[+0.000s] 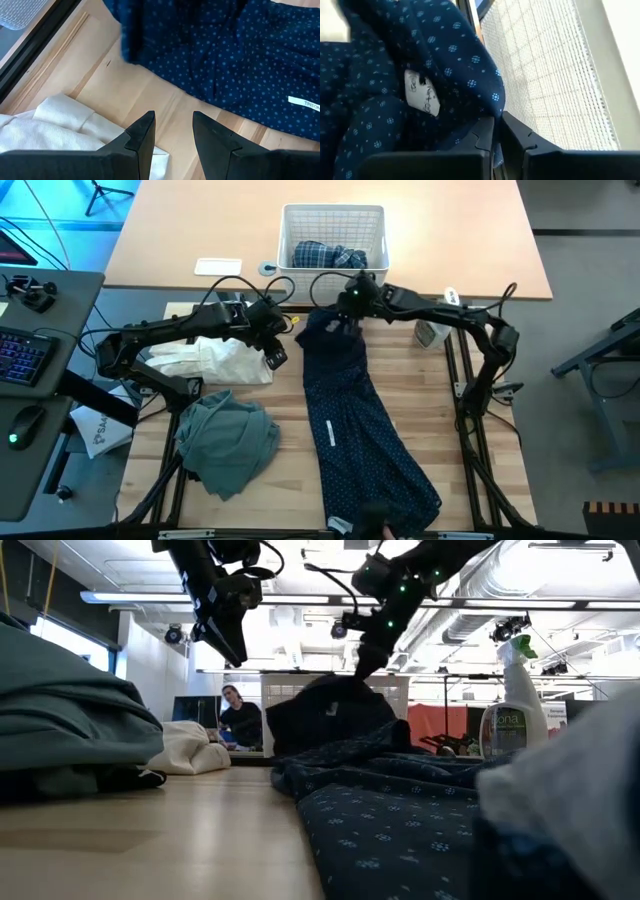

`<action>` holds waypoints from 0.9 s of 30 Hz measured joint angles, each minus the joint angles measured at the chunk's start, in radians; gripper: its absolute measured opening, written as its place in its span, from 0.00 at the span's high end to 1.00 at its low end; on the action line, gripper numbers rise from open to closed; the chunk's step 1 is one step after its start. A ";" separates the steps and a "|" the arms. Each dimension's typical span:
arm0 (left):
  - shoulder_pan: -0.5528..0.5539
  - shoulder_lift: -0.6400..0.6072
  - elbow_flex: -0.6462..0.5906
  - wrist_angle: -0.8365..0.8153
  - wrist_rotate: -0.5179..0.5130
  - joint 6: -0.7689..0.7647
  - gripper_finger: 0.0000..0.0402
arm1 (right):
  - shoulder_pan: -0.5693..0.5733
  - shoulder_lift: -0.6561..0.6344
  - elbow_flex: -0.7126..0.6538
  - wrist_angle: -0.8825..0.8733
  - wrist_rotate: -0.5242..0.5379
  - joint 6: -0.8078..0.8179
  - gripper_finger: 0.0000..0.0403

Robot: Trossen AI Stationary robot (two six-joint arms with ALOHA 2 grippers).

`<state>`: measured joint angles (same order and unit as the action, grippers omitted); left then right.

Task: Fold Laundry from Bin
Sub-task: Fold the dark blue polo

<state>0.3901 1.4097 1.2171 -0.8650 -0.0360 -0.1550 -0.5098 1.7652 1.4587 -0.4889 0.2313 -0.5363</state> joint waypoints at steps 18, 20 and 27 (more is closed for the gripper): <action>0.000 0.000 0.000 -0.001 -0.002 -0.028 0.71 | -0.059 0.010 -0.001 0.104 0.114 0.159 0.66; 0.000 0.000 0.000 -0.001 -0.002 -0.028 0.71 | -0.052 -0.014 -0.001 0.072 0.175 0.208 0.58; -0.001 0.000 0.000 -0.001 -0.002 -0.037 0.71 | -0.047 -0.153 0.001 -0.129 -0.129 0.411 0.49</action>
<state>0.3893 1.4097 1.2171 -0.8658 -0.0376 -0.1917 -0.5566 1.6119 1.4593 -0.6181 0.1022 -0.1253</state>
